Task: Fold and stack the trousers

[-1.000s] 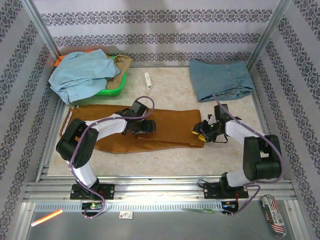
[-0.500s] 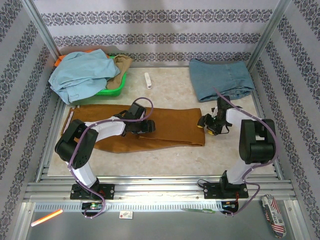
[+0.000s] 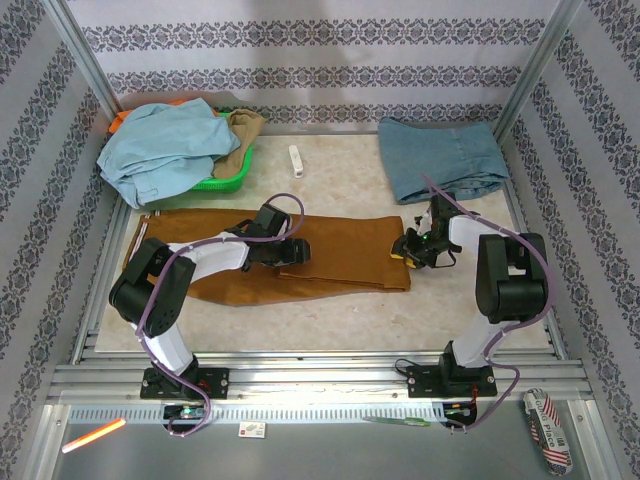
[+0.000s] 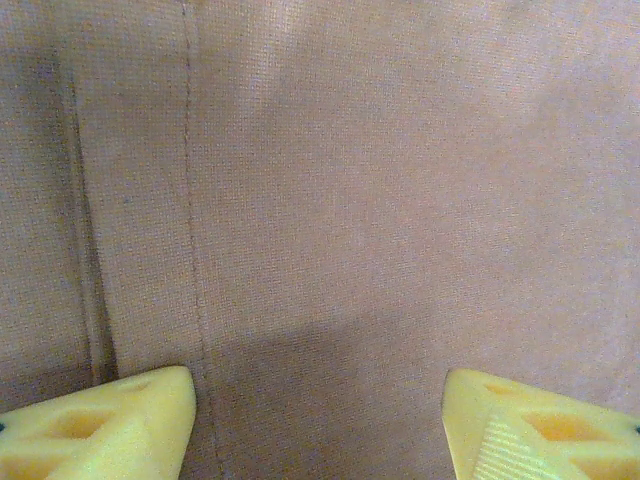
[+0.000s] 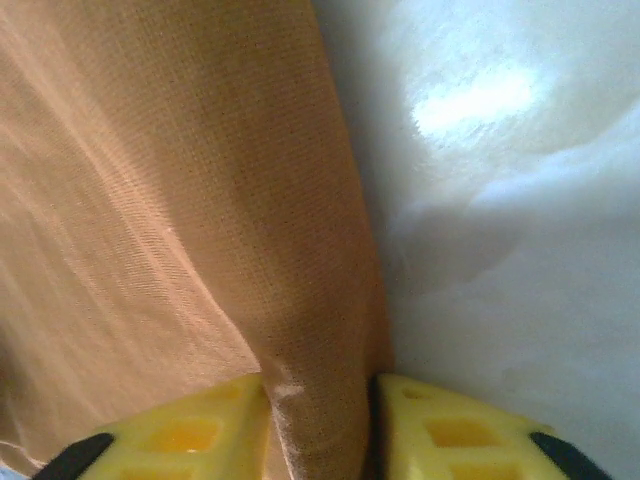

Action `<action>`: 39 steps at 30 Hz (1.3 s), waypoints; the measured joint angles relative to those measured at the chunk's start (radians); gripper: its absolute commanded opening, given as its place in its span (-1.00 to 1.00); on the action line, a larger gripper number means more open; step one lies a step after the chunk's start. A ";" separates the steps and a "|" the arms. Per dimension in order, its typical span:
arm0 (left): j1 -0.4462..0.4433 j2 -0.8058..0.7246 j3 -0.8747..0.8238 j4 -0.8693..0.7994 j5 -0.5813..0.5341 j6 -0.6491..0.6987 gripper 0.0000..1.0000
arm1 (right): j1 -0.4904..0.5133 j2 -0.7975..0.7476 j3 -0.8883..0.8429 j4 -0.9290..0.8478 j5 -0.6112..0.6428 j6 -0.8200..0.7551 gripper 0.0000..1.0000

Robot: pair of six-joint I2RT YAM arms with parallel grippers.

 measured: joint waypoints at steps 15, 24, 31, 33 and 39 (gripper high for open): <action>0.112 -0.201 0.026 -0.198 0.033 0.005 1.00 | -0.116 -0.309 -0.032 -0.054 0.008 0.048 -1.00; 0.453 -0.380 0.029 -0.304 -0.132 0.002 1.00 | -0.180 -0.309 0.253 -0.314 0.188 -0.045 -1.00; 0.470 -0.359 -0.071 -0.333 -0.259 0.009 0.97 | -0.223 -0.220 0.508 -0.409 0.194 -0.053 -1.00; 0.470 -0.342 -0.089 -0.329 -0.282 0.013 0.87 | -0.223 -0.196 0.552 -0.419 0.179 -0.050 -1.00; 0.414 -0.300 -0.201 -0.256 -0.256 0.010 0.30 | -0.193 -0.166 0.603 -0.436 0.117 -0.022 -1.00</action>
